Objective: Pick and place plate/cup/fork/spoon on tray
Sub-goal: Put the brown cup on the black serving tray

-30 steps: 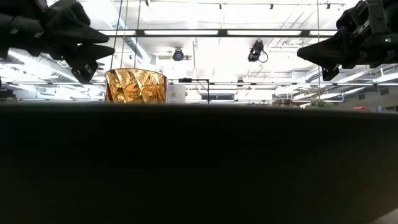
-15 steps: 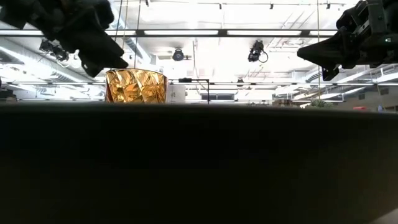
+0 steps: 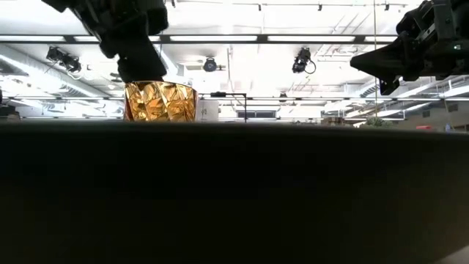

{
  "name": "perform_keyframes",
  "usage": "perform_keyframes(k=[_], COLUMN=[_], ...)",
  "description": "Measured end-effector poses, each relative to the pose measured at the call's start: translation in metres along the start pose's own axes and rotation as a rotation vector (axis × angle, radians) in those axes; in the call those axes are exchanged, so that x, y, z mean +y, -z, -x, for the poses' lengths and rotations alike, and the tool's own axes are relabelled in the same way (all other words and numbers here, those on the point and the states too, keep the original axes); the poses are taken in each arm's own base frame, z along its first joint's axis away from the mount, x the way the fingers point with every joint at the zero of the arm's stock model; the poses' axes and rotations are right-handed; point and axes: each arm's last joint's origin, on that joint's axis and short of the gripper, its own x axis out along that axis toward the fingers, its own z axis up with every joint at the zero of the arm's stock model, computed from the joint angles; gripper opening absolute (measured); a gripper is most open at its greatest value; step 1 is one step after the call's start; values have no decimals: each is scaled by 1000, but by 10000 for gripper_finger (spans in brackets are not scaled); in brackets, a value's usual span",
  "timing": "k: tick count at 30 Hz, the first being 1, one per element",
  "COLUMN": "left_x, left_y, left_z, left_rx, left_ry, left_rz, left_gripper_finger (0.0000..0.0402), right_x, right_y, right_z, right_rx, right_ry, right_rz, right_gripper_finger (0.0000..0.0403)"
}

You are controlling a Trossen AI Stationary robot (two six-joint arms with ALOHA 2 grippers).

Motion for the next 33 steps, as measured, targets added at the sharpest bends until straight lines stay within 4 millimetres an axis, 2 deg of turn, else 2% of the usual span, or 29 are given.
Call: perform_keyframes(k=[6, 13, 23, 33], left_x=[6, 6, 6, 6], left_y=[-13, -21, -12, -12], left_z=[-14, -26, -40, -42], left_rx=[75, 155, 306, 310], left_ry=[-12, -10, -24, -24], left_rz=[20, -9, -29, -21], left_gripper_finger=[227, 205, 179, 147], right_x=[0, 0, 0, 0], right_y=[0, 0, 0, -1], right_z=[0, 0, 0, 0], right_rx=[0, 0, 0, -7], right_ry=[1, 0, 0, -1], right_rz=[0, 0, 0, -2], right_gripper_finger=[34, 34, 34, 34])
